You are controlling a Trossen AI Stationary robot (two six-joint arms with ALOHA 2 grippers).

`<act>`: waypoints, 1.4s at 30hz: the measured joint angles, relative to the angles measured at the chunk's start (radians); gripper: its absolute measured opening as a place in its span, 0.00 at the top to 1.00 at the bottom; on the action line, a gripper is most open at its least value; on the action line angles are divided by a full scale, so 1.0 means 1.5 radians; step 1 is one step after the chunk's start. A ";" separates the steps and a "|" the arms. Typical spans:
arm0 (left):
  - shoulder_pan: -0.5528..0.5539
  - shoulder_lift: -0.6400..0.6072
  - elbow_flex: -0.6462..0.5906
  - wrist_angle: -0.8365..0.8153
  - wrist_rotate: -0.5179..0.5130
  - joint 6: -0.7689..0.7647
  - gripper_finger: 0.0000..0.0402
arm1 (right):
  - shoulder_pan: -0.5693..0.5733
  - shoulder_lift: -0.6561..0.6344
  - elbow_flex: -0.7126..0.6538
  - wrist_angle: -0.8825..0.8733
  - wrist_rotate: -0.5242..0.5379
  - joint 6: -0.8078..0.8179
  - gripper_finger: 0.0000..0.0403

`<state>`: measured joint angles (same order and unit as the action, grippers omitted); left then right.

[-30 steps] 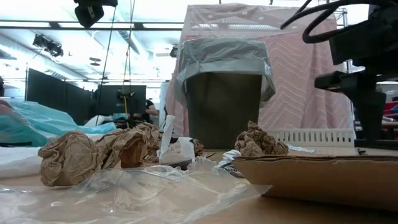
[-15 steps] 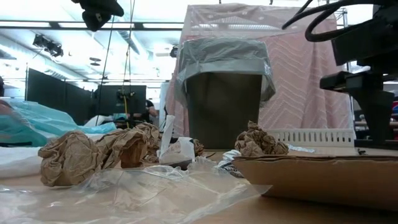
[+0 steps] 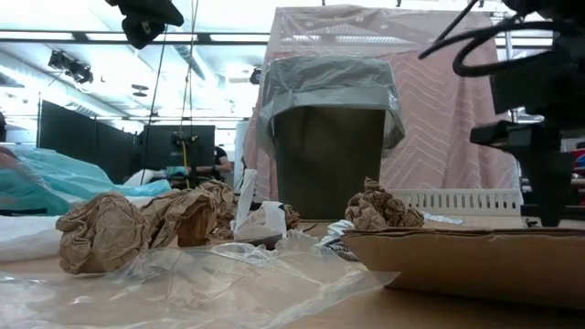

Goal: Place trash/remove bag and relplace
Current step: Put the zip tie into the trash bin

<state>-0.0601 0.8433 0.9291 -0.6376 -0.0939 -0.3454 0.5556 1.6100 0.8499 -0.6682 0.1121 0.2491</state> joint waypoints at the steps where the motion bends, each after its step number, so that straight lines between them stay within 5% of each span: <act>1: 0.000 0.000 0.000 0.000 0.001 0.000 0.96 | 0.000 0.000 -0.004 0.002 -0.007 -0.008 0.55; 9: 0.000 0.000 0.000 0.000 0.001 0.000 0.96 | -0.001 -0.003 -0.021 0.023 -0.027 -0.028 0.60; 17: 0.000 0.000 0.000 0.001 0.001 0.000 0.96 | -0.016 -0.002 -0.022 0.028 -0.048 0.007 0.97; 29: 0.000 0.000 0.000 0.001 -0.011 -0.001 0.96 | -0.022 0.001 0.057 -0.022 -0.027 0.181 1.00; 42: 0.000 0.000 0.000 0.003 -0.010 -0.001 0.96 | -0.024 0.001 0.363 -0.286 0.042 0.199 1.00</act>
<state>-0.0601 0.8436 0.9291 -0.6331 -0.1093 -0.3462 0.5195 1.6108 1.3951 -1.0971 0.1752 0.5478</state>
